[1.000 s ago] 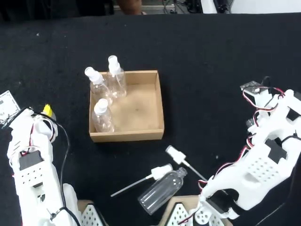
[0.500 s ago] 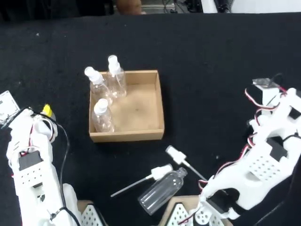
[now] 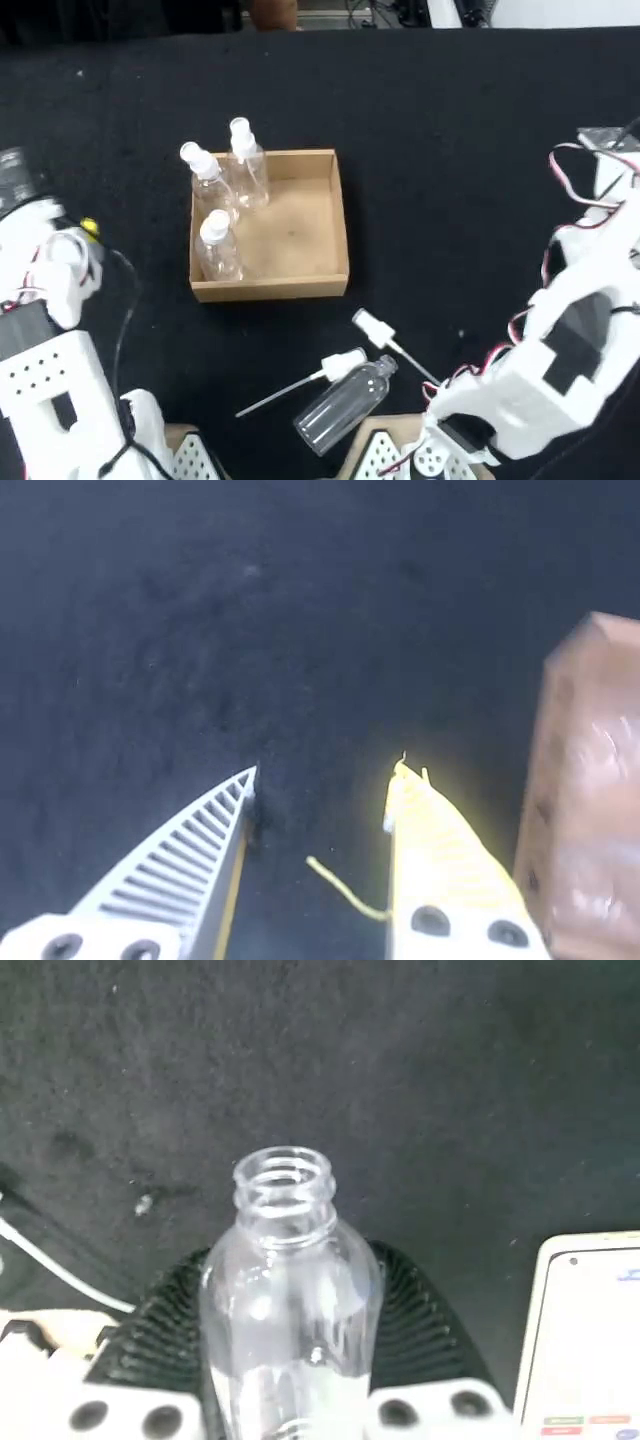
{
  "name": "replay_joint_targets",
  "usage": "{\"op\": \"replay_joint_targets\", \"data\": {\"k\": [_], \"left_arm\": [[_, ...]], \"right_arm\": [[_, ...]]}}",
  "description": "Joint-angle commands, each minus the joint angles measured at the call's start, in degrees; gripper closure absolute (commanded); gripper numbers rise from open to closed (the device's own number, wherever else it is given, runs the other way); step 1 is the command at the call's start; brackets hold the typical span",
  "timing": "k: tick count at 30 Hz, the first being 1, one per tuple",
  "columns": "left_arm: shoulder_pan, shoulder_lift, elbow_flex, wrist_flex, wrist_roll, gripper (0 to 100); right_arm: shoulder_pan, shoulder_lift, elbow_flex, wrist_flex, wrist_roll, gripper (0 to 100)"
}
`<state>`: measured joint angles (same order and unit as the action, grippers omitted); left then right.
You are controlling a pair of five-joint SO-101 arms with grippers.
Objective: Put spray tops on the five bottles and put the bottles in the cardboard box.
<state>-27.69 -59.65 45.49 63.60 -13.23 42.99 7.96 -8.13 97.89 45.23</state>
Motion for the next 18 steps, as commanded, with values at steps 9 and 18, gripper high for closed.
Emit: {"op": "replay_joint_targets", "data": {"k": [9,18], "left_arm": [[40.57,-1.14,-24.13,32.62,-23.12,81],[59.12,-0.35,-32.22,35.78,-20.75,81]], "right_arm": [[7.21,-15.6,14.81,-9.32,-3.43,98.8],[9.14,-21.49,20.7,-11.16,-3.6,98.8]]}}
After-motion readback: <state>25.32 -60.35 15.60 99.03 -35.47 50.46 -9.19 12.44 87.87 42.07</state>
